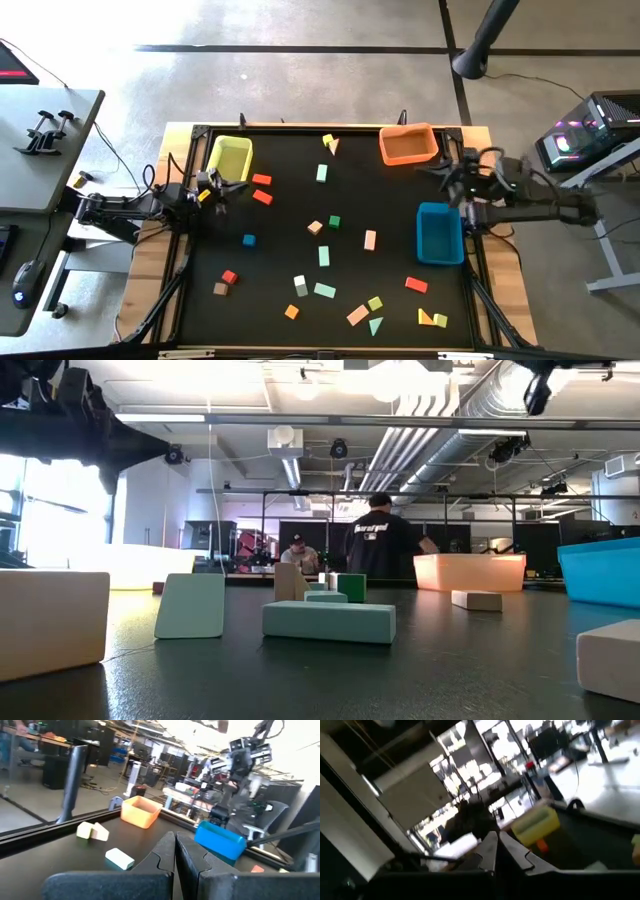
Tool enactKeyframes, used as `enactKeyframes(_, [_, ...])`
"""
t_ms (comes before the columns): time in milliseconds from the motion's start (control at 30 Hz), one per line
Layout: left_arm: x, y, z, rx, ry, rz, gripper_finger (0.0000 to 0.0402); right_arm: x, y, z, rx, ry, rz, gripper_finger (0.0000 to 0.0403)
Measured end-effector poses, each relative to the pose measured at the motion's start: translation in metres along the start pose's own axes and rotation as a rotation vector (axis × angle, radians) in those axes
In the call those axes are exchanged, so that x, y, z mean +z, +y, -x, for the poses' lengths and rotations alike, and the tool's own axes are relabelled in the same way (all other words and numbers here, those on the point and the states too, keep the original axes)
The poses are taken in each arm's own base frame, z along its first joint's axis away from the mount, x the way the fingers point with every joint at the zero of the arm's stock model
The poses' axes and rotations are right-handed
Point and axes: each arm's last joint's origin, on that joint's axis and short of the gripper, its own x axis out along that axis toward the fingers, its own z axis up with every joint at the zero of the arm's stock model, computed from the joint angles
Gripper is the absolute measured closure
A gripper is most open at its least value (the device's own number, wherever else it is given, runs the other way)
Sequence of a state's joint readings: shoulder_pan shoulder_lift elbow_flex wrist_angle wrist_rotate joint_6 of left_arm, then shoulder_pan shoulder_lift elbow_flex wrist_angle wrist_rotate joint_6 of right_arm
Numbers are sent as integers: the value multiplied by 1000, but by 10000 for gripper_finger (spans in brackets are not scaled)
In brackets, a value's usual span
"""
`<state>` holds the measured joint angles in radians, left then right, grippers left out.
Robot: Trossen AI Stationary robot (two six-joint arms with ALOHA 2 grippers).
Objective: Sort blocks by size
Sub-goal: Put the pink rectangle block into the blue bin
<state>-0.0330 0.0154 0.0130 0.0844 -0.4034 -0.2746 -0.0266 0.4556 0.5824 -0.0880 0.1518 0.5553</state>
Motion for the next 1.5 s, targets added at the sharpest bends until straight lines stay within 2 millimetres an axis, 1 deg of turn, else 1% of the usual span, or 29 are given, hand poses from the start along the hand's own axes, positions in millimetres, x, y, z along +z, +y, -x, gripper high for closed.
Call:
enactKeyframes(67, [2,-2,0,-67,-5,-17,401,0,6,-16,-7,111,-36,400])
enactKeyframes(167, [6,-8,1,-243,-29,-85,401,-6,12,-42,-15,276,-90,400])
enactKeyframes(267, [8,-13,2,-379,-40,-135,401,-23,10,-66,-102,464,-184,399])
enactKeyframes(333, [8,-13,3,-407,-35,-127,401,-37,5,-79,-190,572,-270,390])
enactKeyframes(433, [8,-13,3,-407,-30,-107,401,-60,-2,-100,-265,694,-379,356])
enactKeyframes(567, [8,-13,3,-405,-30,-104,401,-90,-15,-119,-400,820,-533,283])
enactKeyframes(667, [8,-13,3,-404,-29,-104,401,-109,-23,-131,-505,853,-640,234])
enactKeyframes(733, [8,-13,3,-404,-29,-104,401,-120,-22,-139,-583,862,-675,218])
enactKeyframes(833, [7,-13,3,-403,-29,-104,401,-133,-15,-150,-736,874,-655,218])
enactKeyframes(1000, [7,-13,3,-402,-21,-105,401,-147,1,-166,-1037,911,-504,231])
enactKeyframes(1100, [5,-13,3,-399,-6,-109,401,-153,7,-180,-1065,931,-474,233])
enactKeyframes(1200, [5,-13,2,-397,1,-110,401,-160,7,-189,-1072,963,-481,233])
enactKeyframes(1367, [5,-13,2,-397,1,-110,401,-164,3,-190,-1095,1010,-509,228])
enactKeyframes(1500, [5,-13,2,-397,1,-109,401,-164,2,-187,-1120,1016,-493,197])
